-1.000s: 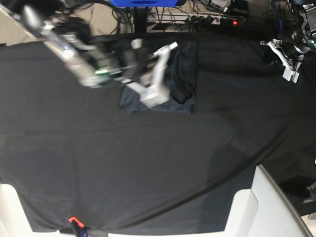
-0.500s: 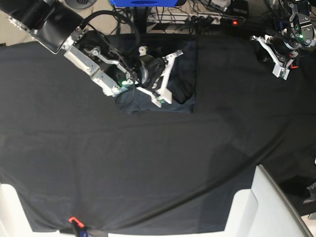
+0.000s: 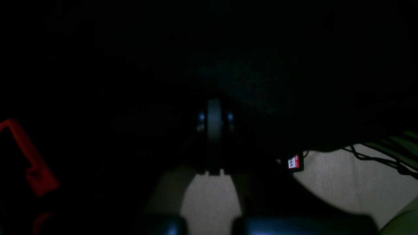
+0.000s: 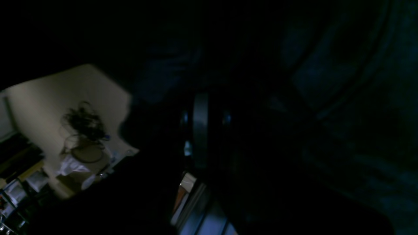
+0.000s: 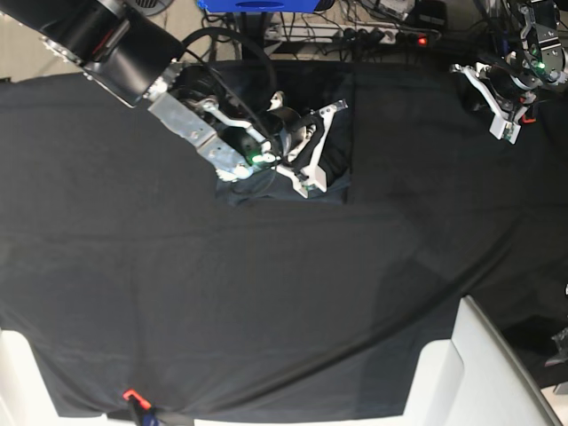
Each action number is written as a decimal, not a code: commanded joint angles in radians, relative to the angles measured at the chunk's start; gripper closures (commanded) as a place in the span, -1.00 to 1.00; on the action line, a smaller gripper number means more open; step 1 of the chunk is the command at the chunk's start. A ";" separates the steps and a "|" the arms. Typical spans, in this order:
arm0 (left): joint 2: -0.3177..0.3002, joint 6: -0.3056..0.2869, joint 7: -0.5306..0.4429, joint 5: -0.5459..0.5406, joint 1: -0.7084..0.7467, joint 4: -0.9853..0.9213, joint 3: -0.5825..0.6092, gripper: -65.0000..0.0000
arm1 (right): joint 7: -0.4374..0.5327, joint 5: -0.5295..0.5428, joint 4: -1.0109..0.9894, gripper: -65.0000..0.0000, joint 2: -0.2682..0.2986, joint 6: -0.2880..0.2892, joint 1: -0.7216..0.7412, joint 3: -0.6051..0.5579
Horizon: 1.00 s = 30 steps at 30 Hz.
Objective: Fold the T-shirt properly
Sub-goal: 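Press the right gripper onto the folded stack to flatten it, then withdraw the right gripper and move the left gripper toward the stack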
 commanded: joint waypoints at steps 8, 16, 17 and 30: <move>0.005 -0.024 0.041 0.012 0.011 -0.004 0.004 1.00 | -0.011 -0.033 0.113 0.87 -0.018 0.004 0.004 0.004; 0.008 -0.024 0.047 0.003 0.016 0.033 0.013 1.00 | -0.037 -0.035 0.223 0.87 0.002 0.002 -0.007 0.005; 0.019 -0.024 0.079 0.003 0.016 0.065 0.013 1.00 | -0.033 -0.035 0.222 0.87 0.003 0.002 -0.010 0.009; 0.033 -0.024 0.371 -0.505 -0.038 0.234 0.013 1.00 | 0.036 -0.031 0.222 0.87 0.146 0.008 -0.107 0.263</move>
